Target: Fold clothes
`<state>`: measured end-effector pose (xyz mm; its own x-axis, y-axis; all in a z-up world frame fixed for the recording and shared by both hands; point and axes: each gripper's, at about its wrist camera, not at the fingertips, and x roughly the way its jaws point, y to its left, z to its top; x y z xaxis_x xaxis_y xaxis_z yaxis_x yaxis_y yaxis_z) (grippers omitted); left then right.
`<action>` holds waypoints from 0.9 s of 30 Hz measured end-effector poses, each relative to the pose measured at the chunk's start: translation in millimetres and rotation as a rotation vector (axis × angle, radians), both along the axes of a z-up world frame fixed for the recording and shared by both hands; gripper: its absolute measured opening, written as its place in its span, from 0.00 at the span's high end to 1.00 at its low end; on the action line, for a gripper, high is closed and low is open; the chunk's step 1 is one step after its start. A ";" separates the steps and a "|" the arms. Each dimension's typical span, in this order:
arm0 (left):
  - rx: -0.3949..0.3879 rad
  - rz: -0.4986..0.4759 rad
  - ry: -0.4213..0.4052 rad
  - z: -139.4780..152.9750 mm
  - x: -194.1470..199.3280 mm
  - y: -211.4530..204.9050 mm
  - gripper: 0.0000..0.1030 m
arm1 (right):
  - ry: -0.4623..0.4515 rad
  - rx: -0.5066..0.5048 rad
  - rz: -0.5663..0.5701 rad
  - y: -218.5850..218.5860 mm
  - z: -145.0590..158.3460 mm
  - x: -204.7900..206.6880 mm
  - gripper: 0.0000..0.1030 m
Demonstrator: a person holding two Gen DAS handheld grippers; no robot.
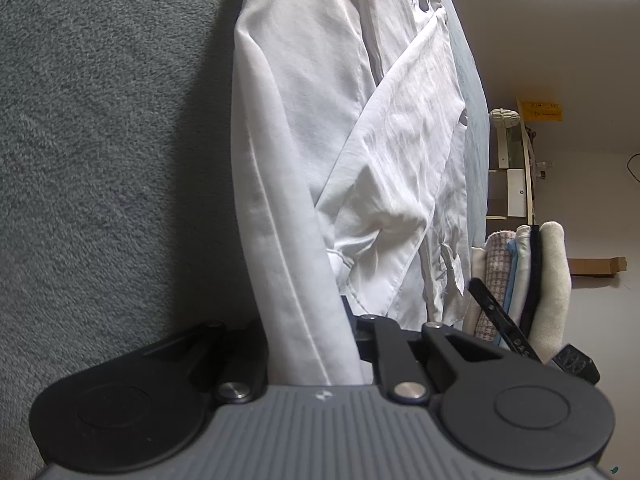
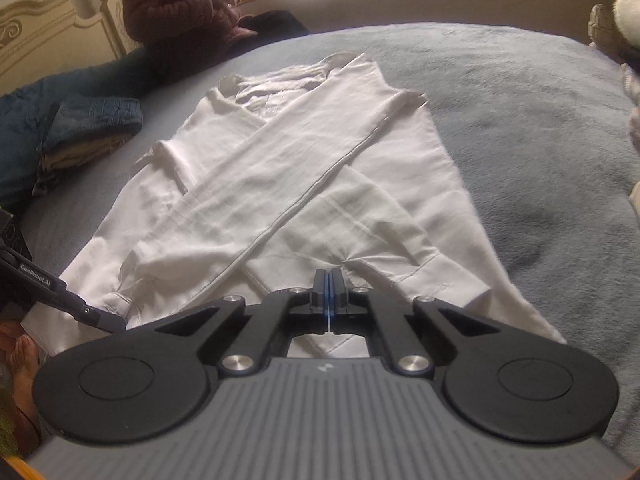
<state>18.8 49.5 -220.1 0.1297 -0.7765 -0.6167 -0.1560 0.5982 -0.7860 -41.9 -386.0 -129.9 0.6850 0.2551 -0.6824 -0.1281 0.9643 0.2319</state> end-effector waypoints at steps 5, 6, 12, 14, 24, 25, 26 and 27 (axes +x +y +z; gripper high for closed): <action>0.002 0.003 0.001 0.2 -0.5 6.1 0.89 | -0.067 0.001 -0.084 -24.6 29.0 -28.0 1.00; 0.003 0.003 0.000 0.4 -0.6 6.7 0.89 | -0.084 -0.002 -0.104 -30.5 36.6 -35.8 1.00; 0.007 0.007 0.002 1.6 0.6 -4.1 0.89 | -0.202 -0.058 -0.257 -73.0 92.8 -96.6 1.00; 0.008 0.008 0.002 1.8 0.7 -4.5 0.89 | -0.236 -0.089 -0.321 -91.4 112.3 -120.4 1.00; 0.034 0.003 -0.005 3.7 2.9 -13.4 0.89 | -0.281 -0.336 -0.744 -225.4 187.8 -245.4 1.00; 0.036 0.004 -0.004 3.7 3.1 -13.3 0.89 | -0.277 -0.355 -0.804 -244.9 192.2 -257.6 1.00; 0.039 0.005 -0.003 3.8 3.3 -13.2 0.89 | -0.271 -0.374 -0.872 -265.2 196.6 -271.0 1.00; 0.041 0.006 -0.003 3.9 3.4 -12.7 0.89 | -0.262 -0.390 -0.948 -286.0 200.4 -285.0 1.00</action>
<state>22.2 36.8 -216.3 0.1357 -0.7496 -0.6479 -0.1575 0.6293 -0.7610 -326.8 -672.0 70.6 0.6276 -0.6657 -0.4037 0.7145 0.6984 -0.0409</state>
